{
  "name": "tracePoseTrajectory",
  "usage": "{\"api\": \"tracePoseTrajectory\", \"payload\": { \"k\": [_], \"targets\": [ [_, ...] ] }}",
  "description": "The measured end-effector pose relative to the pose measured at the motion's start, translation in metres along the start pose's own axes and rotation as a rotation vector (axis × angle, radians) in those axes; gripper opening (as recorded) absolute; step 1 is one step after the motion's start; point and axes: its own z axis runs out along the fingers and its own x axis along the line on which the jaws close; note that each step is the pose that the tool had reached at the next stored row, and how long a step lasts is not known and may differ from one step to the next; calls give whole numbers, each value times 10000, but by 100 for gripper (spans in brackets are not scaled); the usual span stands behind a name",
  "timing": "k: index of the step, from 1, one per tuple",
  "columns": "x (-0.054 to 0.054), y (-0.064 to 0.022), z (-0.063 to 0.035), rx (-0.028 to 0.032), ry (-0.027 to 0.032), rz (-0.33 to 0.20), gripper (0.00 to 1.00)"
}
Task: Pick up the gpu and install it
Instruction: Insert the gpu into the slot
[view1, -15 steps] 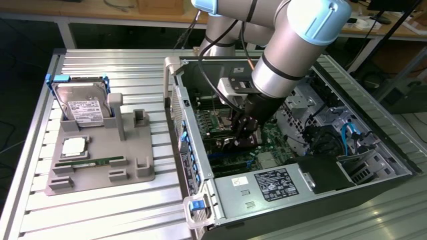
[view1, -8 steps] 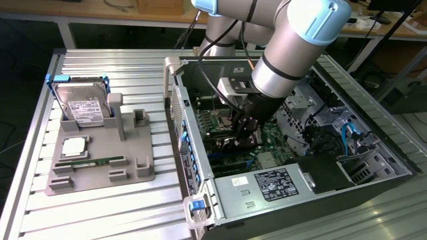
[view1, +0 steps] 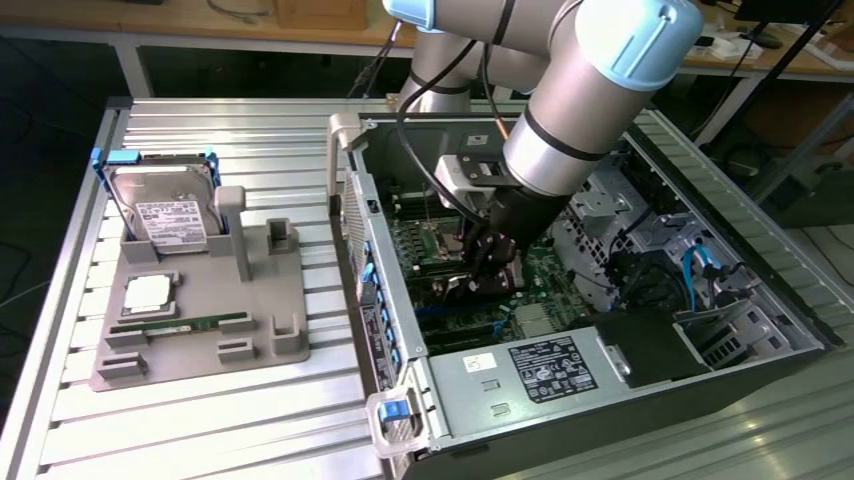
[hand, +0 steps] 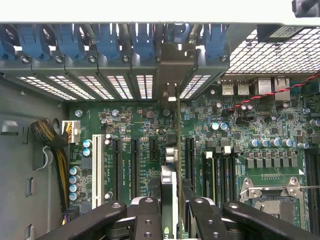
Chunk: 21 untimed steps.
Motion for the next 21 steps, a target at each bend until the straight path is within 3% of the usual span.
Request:
{"api": "tracePoseTrajectory", "payload": {
  "k": [14, 21],
  "targets": [
    [0, 20, 4, 5, 0, 0, 27],
    [0, 20, 4, -28, 1, 1, 27]
  ]
}}
